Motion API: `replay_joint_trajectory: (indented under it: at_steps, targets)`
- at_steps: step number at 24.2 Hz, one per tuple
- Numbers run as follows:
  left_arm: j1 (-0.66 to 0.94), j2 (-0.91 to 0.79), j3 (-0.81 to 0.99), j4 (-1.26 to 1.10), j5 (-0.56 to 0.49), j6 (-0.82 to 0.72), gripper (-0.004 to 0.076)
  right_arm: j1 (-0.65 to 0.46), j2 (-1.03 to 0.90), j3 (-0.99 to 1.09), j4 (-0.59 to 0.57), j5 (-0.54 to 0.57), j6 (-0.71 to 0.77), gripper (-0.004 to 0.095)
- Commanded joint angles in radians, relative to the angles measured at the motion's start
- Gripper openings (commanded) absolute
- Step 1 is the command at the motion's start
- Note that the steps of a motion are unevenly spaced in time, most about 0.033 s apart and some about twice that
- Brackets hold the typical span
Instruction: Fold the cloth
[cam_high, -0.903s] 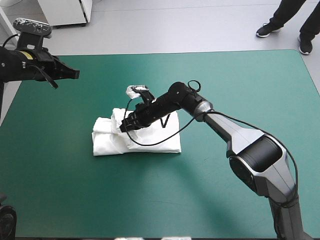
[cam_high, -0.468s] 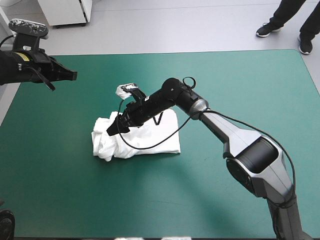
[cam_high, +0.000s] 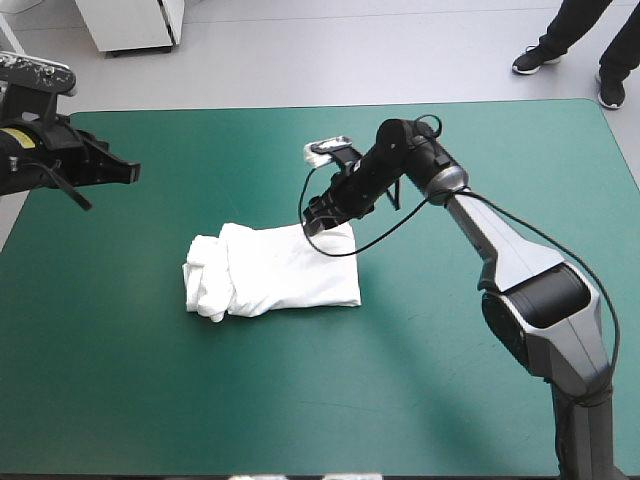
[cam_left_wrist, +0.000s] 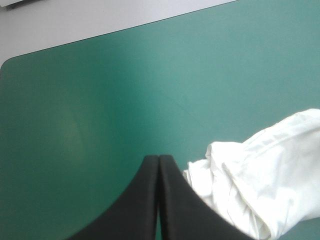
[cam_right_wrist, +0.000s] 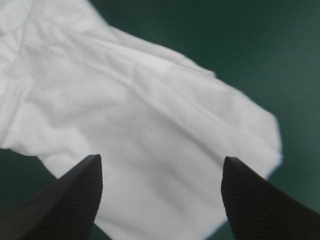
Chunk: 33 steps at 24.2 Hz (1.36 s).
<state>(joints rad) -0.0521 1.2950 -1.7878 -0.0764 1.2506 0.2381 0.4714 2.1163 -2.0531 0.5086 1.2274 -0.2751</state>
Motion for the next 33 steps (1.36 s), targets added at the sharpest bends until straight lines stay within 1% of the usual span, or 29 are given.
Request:
replay_joint_trajectory:
  at_steps: [1, 3, 7, 8, 9, 11, 12, 13, 14, 17, 19, 21, 27, 29, 30, 33]
  targets:
    - [0.002, -0.070, 0.023, 0.014, -0.072, -0.008, -0.0009, -0.052, -0.131, -0.031, -0.025, 0.022, 0.033, 0.0644]
    - [0.002, -0.088, 0.042, 0.011, -0.086, -0.008, -0.0009, -0.076, -0.151, -0.031, -0.046, 0.022, 0.060, 0.0645]
    - [0.001, -0.088, 0.044, -0.002, -0.086, -0.012, -0.0009, -0.107, -0.188, -0.006, -0.037, 0.022, 0.086, 0.0645]
    - [0.001, -0.088, 0.044, -0.003, -0.086, -0.012, -0.0009, -0.107, -0.201, 0.021, -0.039, 0.022, 0.086, 0.0645]
    - [0.001, -0.088, 0.044, -0.003, -0.086, -0.012, -0.0008, -0.107, -0.219, 0.092, -0.041, 0.022, 0.079, 0.0645]
    - [0.001, -0.088, 0.044, -0.003, -0.088, -0.012, -0.0008, -0.107, -0.221, 0.170, -0.021, 0.017, 0.050, 0.0645]
    - [0.001, -0.088, 0.044, -0.003, -0.088, -0.012, -0.0005, -0.107, -0.219, 0.198, -0.004, 0.003, 0.030, 0.0645]
    - [0.001, -0.088, 0.044, -0.003, -0.088, -0.010, 0.0012, -0.107, -0.219, 0.237, 0.011, -0.045, 0.019, 0.0645]
    - [0.001, -0.088, 0.044, -0.003, -0.089, -0.007, 0.0020, -0.107, -0.219, 0.248, 0.011, -0.064, 0.019, 0.0645]
    - [0.001, -0.082, 0.044, -0.030, -0.095, 0.000, 0.0063, -0.107, -0.181, 0.260, 0.018, -0.068, 0.009, 0.0645]
    - [0.001, -0.075, 0.044, -0.042, -0.094, 0.007, 0.0087, -0.107, -0.139, 0.260, 0.084, -0.072, -0.012, 0.0645]
    - [0.001, -0.075, 0.044, -0.042, -0.096, 0.007, 0.0090, -0.107, -0.097, 0.260, 0.121, -0.071, -0.014, 0.0645]
    - [0.001, -0.073, 0.044, -0.040, -0.107, 0.007, 0.0090, -0.103, -0.033, 0.258, 0.150, -0.073, -0.029, 0.0643]
    - [0.001, -0.071, 0.044, -0.040, -0.110, 0.007, 0.0090, -0.101, -0.024, 0.258, 0.152, -0.073, -0.029, 0.0611]
    - [0.001, -0.071, 0.044, -0.040, -0.110, 0.007, 0.0090, -0.099, -0.022, 0.258, 0.152, -0.073, -0.029, 0.0575]
    - [0.001, -0.069, 0.044, -0.040, -0.110, 0.007, 0.0090, -0.088, -0.007, 0.258, 0.150, -0.073, -0.039, 0.0417]
